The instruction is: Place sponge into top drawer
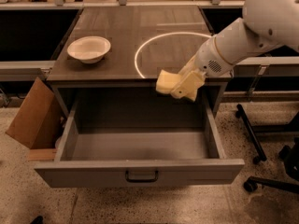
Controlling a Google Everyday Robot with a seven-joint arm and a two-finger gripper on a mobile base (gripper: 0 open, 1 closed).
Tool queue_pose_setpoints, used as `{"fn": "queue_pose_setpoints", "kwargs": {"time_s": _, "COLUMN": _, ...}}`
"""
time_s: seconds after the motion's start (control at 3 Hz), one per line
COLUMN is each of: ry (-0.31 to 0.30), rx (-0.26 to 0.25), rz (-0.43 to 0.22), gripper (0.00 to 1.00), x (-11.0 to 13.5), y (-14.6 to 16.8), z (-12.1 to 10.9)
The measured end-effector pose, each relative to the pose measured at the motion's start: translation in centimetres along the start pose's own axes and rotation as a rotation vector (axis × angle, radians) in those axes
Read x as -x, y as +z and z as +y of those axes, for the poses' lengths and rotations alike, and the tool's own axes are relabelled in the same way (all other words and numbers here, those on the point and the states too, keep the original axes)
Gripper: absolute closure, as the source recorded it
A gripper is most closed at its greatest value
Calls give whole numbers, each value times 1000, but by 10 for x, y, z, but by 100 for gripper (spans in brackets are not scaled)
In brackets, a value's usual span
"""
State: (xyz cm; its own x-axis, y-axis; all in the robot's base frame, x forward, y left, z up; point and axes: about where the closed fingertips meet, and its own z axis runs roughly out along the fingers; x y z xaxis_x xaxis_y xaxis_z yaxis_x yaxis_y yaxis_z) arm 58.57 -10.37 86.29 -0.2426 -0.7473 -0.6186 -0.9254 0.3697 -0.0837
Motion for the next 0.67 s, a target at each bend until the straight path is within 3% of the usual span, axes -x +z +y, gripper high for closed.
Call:
{"fn": "queue_pose_setpoints", "kwargs": {"time_s": 0.33, "ry": 44, "rx": 7, "rz": 37, "gripper": 100, "x": -21, "y": 18, "z": 26}}
{"fn": "queue_pose_setpoints", "kwargs": {"time_s": 0.67, "ry": 92, "rx": 30, "rz": 68, "gripper": 100, "x": -42, "y": 56, "z": 45}}
